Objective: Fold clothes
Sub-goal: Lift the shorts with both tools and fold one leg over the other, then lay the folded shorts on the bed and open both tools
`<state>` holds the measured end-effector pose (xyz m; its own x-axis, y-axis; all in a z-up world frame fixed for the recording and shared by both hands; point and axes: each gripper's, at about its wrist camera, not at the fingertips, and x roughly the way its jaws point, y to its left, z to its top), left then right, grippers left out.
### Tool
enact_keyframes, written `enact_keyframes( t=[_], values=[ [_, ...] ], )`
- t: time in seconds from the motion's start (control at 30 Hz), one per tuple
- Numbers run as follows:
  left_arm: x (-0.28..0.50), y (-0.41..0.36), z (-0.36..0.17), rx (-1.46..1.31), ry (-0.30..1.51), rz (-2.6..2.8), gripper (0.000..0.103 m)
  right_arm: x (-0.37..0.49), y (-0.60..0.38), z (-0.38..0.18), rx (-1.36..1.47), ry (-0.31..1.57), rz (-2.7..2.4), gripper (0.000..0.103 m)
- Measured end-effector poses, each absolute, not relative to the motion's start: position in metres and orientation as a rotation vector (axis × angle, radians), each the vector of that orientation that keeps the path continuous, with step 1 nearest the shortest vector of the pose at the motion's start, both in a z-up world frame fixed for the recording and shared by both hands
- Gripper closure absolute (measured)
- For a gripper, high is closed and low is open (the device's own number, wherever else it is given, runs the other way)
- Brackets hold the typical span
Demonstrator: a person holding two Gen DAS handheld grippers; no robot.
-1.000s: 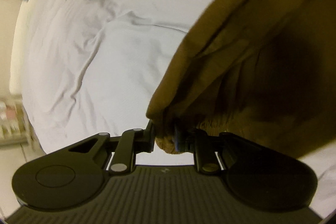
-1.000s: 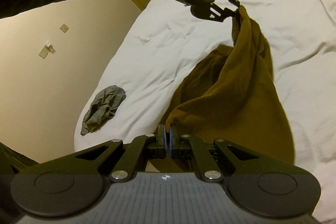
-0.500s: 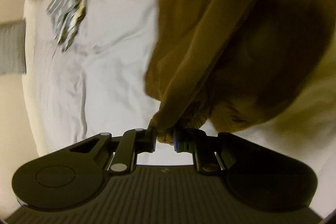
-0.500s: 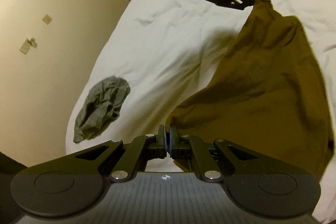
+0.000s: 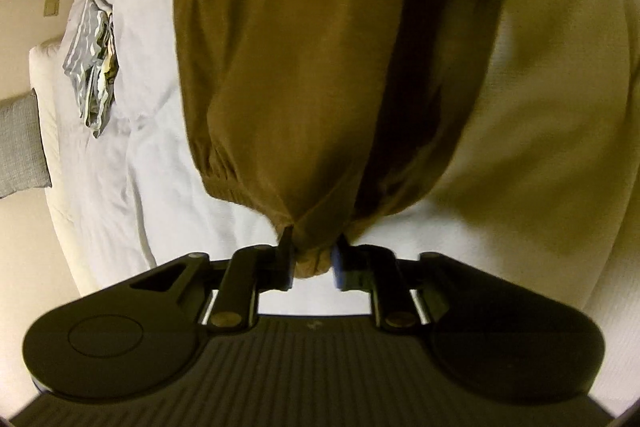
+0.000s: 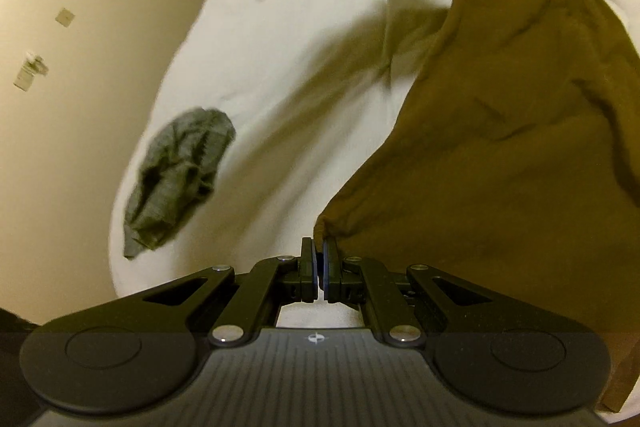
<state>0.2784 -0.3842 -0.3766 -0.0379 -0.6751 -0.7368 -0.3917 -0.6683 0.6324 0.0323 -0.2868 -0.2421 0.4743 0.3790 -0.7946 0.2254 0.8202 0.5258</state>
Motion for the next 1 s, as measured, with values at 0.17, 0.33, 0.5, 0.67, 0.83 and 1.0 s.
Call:
enact_keyframes(
  t=[0.17,0.33,0.5,0.67,0.83,1.0],
  values=[
    [0.282,-0.374,-0.385,1.995,-1.086,-1.732,0.068,0.041,-0.275,-0.265,0.609,1.187,0.066,0.088],
    [0.292,-0.357,-0.377,1.982,-0.981,-1.666,0.059,0.033,-0.273,-0.261,0.623,1.205,0.088,0.074],
    [0.288,-0.361,-0.343,1.803,-0.539,-1.543,0.057,0.011,-0.289,-0.241,0.617,1.205,0.035,0.069],
    [0.278,-0.372,-0.284,1.337,0.121,-1.446,0.055,-0.034,-0.326,-0.23,0.618,1.156,-0.151,0.061],
    [0.241,-0.342,-0.249,0.947,0.594,-1.444,0.053,-0.088,-0.374,-0.241,0.717,1.118,-0.328,0.061],
    [0.186,-0.281,-0.254,0.805,0.873,-1.415,0.053,-0.121,-0.405,-0.263,0.867,1.059,-0.373,0.06]
  ],
)
